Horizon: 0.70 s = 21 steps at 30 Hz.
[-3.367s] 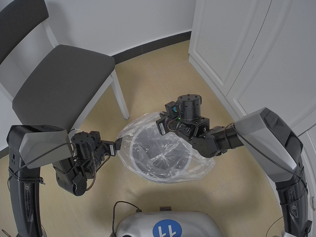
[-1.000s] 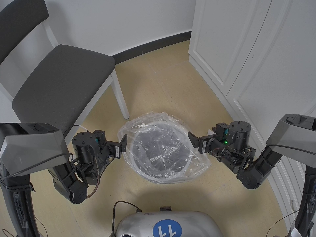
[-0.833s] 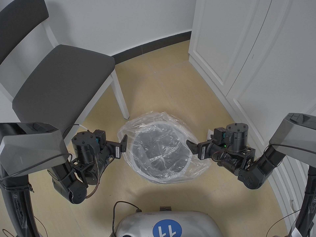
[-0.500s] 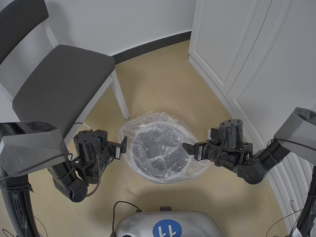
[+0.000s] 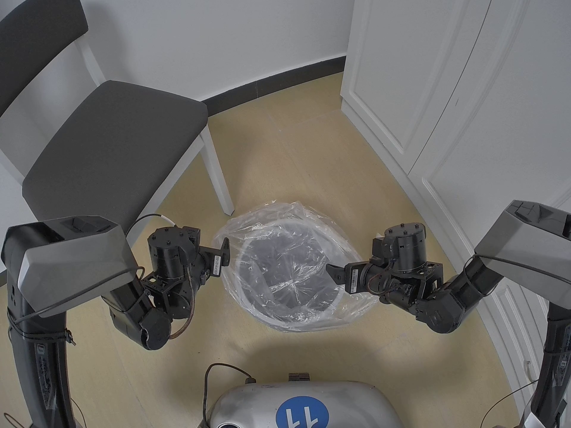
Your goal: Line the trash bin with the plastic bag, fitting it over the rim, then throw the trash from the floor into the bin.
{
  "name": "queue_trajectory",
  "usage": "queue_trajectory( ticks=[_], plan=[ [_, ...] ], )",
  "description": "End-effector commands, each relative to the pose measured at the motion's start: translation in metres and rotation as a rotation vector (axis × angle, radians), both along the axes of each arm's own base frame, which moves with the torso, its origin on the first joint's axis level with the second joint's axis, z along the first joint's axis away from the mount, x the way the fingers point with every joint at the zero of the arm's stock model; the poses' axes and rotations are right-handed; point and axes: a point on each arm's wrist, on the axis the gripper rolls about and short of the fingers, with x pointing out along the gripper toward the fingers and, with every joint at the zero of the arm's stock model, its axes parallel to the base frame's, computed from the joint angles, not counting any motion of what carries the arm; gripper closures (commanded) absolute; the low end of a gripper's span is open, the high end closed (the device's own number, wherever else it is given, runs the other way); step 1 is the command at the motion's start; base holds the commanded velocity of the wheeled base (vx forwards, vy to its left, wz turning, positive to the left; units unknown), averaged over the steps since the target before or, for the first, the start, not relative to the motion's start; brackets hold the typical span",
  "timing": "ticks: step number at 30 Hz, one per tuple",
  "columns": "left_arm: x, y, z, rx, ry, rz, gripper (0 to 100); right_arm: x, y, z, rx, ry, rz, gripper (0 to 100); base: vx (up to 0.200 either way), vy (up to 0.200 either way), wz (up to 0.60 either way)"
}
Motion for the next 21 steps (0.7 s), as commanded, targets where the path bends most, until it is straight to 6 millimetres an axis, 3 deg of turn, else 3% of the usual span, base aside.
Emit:
queue_trajectory(
  ticks=[1, 9, 15, 21],
  plan=[
    [0.01, 0.003, -0.006, -0.003, -0.003, 0.017, 0, 0.011, -0.006, -0.01, -0.007, 0.011, -0.027, 0, 0.0, 0.0, 0.0],
    [0.028, 0.021, -0.004, -0.021, -0.034, 0.077, 0, 0.03, -0.02, -0.002, 0.005, -0.035, -0.114, 0, 0.0, 0.0, 0.0],
    [0.034, 0.02, 0.001, -0.064, -0.063, 0.085, 0, 0.035, -0.023, 0.011, 0.039, -0.097, -0.135, 0, 0.0, 0.0, 0.0],
    [0.041, 0.014, -0.004, -0.106, -0.07, 0.08, 0, 0.047, -0.02, 0.0, 0.077, -0.163, -0.146, 0, 0.0, 0.0, 0.0]
  ],
)
